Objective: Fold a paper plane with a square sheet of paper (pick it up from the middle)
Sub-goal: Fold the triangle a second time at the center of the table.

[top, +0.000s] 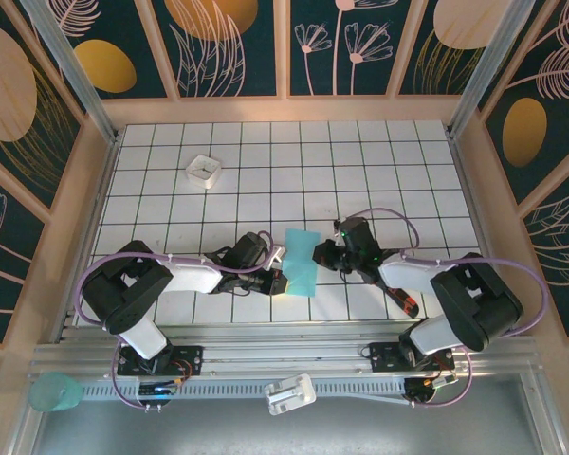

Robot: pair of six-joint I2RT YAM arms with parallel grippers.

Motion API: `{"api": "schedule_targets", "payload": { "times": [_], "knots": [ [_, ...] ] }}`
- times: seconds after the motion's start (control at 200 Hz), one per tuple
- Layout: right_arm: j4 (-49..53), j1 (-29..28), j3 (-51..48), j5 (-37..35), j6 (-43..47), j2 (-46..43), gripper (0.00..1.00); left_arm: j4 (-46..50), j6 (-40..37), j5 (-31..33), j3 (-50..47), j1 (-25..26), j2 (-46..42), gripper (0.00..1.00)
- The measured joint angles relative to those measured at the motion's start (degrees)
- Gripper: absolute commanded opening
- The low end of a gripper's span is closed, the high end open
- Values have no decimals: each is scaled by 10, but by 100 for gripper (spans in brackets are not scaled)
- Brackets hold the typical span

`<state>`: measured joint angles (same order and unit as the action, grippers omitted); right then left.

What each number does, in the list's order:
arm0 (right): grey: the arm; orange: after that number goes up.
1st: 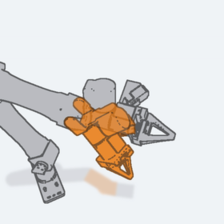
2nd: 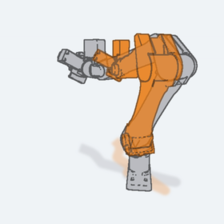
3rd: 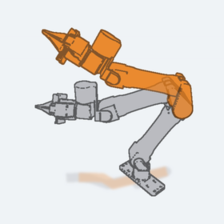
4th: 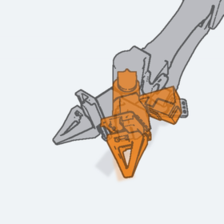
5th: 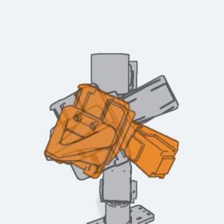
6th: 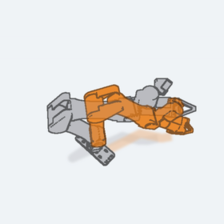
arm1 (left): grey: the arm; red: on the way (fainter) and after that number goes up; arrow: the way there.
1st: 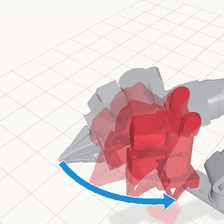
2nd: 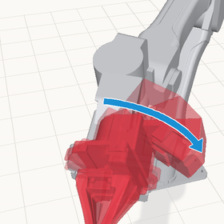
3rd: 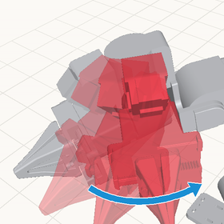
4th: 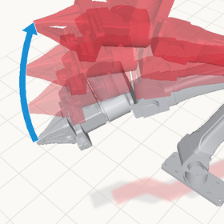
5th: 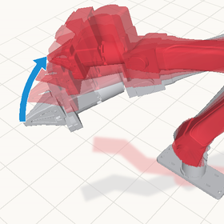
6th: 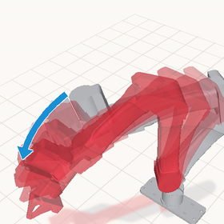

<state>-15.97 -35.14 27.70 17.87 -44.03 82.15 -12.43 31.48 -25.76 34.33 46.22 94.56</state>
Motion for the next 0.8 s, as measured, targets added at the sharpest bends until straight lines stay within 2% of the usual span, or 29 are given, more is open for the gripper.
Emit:
{"api": "schedule_targets", "payload": {
  "times": [0.19, 0.32, 0.41, 0.46, 0.55, 0.801],
  "knots": [
    [-29, -30, -1, 2, -11, 54, 0, 20, 0, 0, 12, 0, 0, 0],
    [-50, -24, -5, 5, -13, 72, 0, 54, 0, 1, 31, 0, 1, 13],
    [-66, -23, -10, 7, -13, 76, 0, 55, 6, -3, 40, 0, -3, 16],
    [-74, -23, -14, 7, -13, 76, 0, 49, 15, -8, 41, 0, -9, 12],
    [-82, -22, -18, 8, -13, 77, 0, 32, 33, -15, 47, 0, -12, 0],
    [-90, -20, -21, 10, -13, 77, 0, 2, 49, -35, 90, 0, 38, 0]
  ]
}}
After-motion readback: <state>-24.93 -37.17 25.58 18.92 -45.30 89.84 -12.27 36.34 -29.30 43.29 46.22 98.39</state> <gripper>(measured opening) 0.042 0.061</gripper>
